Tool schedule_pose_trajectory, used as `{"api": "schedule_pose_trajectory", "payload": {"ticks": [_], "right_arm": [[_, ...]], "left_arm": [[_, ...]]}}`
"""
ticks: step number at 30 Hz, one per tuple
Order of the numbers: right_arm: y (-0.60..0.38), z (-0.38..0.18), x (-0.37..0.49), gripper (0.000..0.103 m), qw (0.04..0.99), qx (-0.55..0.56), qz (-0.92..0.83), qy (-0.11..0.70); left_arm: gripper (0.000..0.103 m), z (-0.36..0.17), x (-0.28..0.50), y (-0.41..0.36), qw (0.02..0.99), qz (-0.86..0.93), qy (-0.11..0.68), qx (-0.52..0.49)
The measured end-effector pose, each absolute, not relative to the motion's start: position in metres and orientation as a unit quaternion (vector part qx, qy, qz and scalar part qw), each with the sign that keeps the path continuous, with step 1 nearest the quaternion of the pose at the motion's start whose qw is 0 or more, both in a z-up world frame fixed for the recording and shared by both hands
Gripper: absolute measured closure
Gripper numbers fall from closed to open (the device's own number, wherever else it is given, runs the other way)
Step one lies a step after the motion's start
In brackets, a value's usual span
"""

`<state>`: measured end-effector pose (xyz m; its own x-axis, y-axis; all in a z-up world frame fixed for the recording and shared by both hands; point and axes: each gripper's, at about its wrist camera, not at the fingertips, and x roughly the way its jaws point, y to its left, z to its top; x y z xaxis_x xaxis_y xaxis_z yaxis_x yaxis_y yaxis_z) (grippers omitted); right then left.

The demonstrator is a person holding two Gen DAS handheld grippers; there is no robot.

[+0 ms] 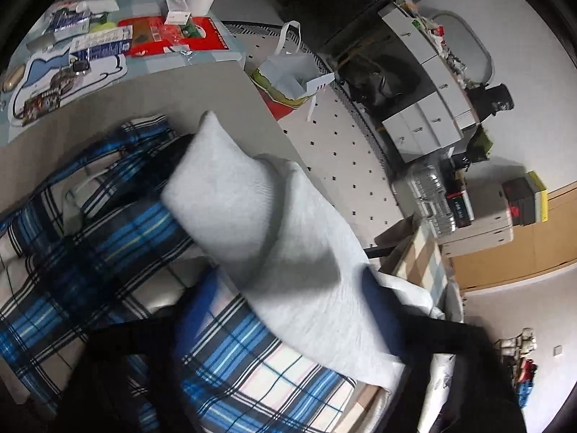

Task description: Fold large clothes

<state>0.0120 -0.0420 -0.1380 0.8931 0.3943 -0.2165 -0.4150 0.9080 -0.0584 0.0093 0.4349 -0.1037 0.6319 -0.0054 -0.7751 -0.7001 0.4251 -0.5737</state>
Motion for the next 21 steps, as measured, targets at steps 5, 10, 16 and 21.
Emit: {"api": "schedule_pose_trajectory", "payload": {"ticks": [5, 10, 16, 21], "right_arm": [[-0.039, -0.138, 0.012, 0.000, 0.970, -0.057, 0.212, 0.102], [-0.037, -0.138, 0.009, 0.000, 0.968, -0.066, 0.217, 0.103], [-0.043, -0.134, 0.009, 0.000, 0.972, -0.061, 0.201, 0.103], [-0.066, -0.132, 0.021, 0.000, 0.980, -0.022, 0.154, 0.123]], "left_arm": [[0.092, -0.097, 0.007, 0.429, 0.787, 0.245, 0.377, -0.422], [0.095, -0.055, 0.012, 0.405, 0.836, 0.240, 0.338, -0.360], [0.096, 0.038, 0.043, 0.320, 0.914, 0.152, 0.284, -0.248], [0.096, 0.109, 0.088, 0.190, 0.954, 0.020, 0.255, -0.159]]}}
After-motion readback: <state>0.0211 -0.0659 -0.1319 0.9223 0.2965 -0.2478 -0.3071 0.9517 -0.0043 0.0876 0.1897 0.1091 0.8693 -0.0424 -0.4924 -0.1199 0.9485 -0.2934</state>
